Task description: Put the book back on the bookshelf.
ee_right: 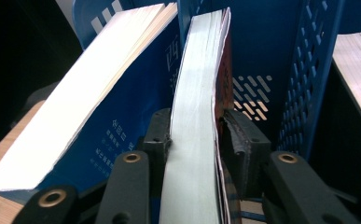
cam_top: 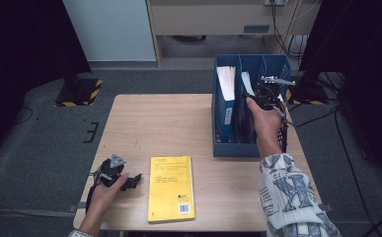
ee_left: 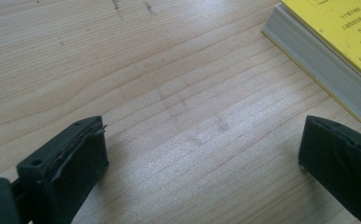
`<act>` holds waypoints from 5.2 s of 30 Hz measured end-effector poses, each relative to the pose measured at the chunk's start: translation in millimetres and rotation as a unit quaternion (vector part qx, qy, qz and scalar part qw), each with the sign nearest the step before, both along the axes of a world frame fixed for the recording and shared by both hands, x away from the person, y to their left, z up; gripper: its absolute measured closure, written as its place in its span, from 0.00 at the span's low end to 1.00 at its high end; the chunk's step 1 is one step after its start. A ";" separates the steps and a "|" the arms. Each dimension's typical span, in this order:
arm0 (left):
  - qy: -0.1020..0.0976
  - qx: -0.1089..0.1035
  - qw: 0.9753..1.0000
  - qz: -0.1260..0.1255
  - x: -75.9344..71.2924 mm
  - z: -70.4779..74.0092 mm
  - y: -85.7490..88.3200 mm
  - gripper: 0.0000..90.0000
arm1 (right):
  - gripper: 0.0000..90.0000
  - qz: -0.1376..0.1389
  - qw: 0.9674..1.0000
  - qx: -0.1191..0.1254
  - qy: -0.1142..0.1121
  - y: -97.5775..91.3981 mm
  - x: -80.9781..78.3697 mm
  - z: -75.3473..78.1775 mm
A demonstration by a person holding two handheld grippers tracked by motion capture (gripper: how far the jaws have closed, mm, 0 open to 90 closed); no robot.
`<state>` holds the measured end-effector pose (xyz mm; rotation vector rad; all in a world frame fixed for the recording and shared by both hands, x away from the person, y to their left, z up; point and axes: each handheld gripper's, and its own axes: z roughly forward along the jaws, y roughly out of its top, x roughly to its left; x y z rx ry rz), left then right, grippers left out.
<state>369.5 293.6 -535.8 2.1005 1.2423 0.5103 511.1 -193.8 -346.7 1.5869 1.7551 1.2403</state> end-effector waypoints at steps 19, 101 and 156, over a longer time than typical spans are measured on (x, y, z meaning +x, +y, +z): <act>-0.001 -0.002 1.000 -0.001 0.1 -0.2 -0.4 0.00 | 0.81 -0.028 0.999 -0.022 -0.016 -0.5 3.2 3.8; -0.002 -0.002 1.000 -0.001 0.0 -0.4 -0.4 0.00 | 0.79 -0.051 0.998 -0.021 -0.036 16.4 29.1 -1.4; -0.001 0.000 1.000 -0.001 0.1 -0.2 -0.9 0.00 | 0.17 0.053 0.996 0.028 -0.066 -12.9 -30.5 -0.3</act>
